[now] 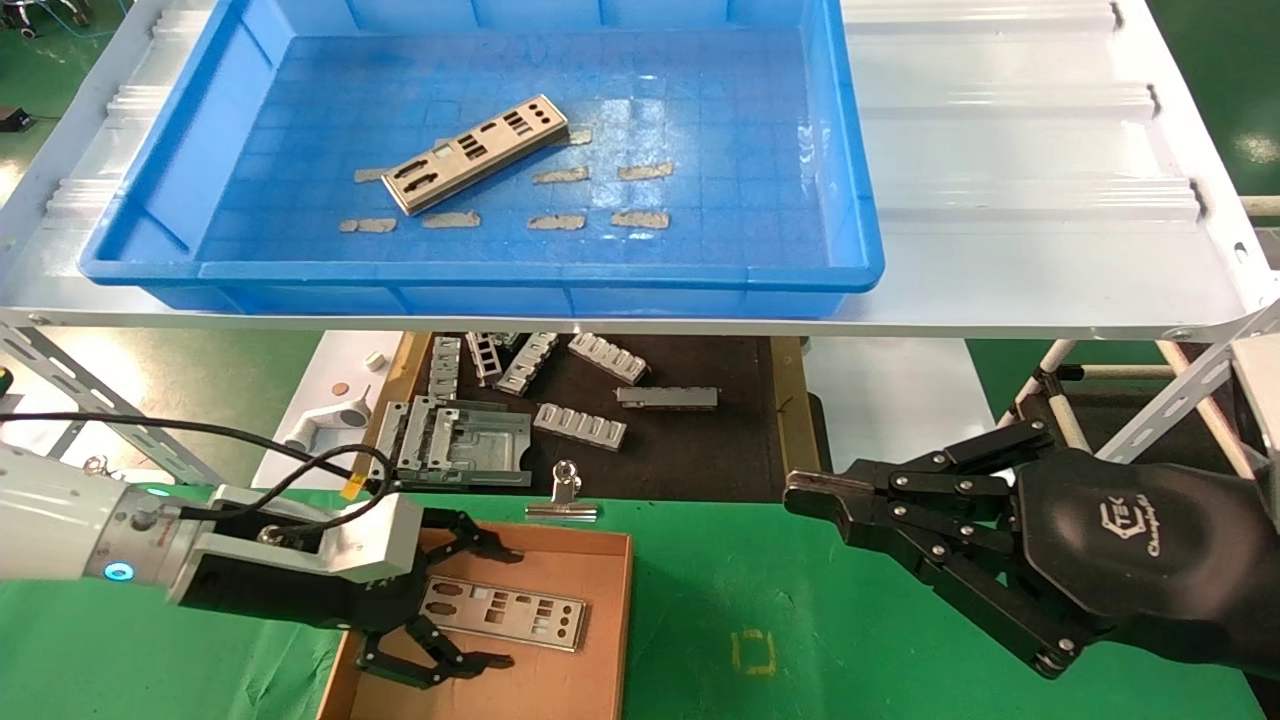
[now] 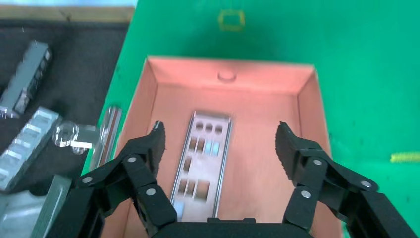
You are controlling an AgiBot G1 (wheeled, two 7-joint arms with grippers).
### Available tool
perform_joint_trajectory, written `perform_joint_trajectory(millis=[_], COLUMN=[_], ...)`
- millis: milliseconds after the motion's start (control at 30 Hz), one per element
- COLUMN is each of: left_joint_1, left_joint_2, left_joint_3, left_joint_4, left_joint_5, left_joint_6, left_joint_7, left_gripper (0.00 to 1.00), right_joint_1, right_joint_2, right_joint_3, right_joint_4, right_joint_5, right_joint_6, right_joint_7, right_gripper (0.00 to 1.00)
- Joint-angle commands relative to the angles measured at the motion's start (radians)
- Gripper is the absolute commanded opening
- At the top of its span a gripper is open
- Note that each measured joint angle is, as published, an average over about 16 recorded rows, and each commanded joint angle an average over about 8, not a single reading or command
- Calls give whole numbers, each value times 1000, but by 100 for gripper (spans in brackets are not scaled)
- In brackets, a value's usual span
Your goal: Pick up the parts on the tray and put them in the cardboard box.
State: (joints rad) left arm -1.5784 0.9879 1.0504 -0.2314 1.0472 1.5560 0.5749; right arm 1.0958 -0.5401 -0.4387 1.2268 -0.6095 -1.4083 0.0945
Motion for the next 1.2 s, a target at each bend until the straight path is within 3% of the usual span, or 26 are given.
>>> perform_joint_trajectory(millis=[33,1200], left_joint_1=[11,327], left_joint_2=[-7,-244], left_joint_3=[-16,-500], left_joint_4=[-23,-683], left_joint_5=[-3,-204], left_joint_6=[-3,-40], left_joint_7=[-18,-495], left_gripper=[100,100], right_joint_1=[0,0], right_joint_2=[0,0], right_joint_3=[0,0], right_joint_4=[0,0], right_joint_5=[0,0], right_joint_6=[0,0], right_joint_7=[0,0], right_gripper=[100,100])
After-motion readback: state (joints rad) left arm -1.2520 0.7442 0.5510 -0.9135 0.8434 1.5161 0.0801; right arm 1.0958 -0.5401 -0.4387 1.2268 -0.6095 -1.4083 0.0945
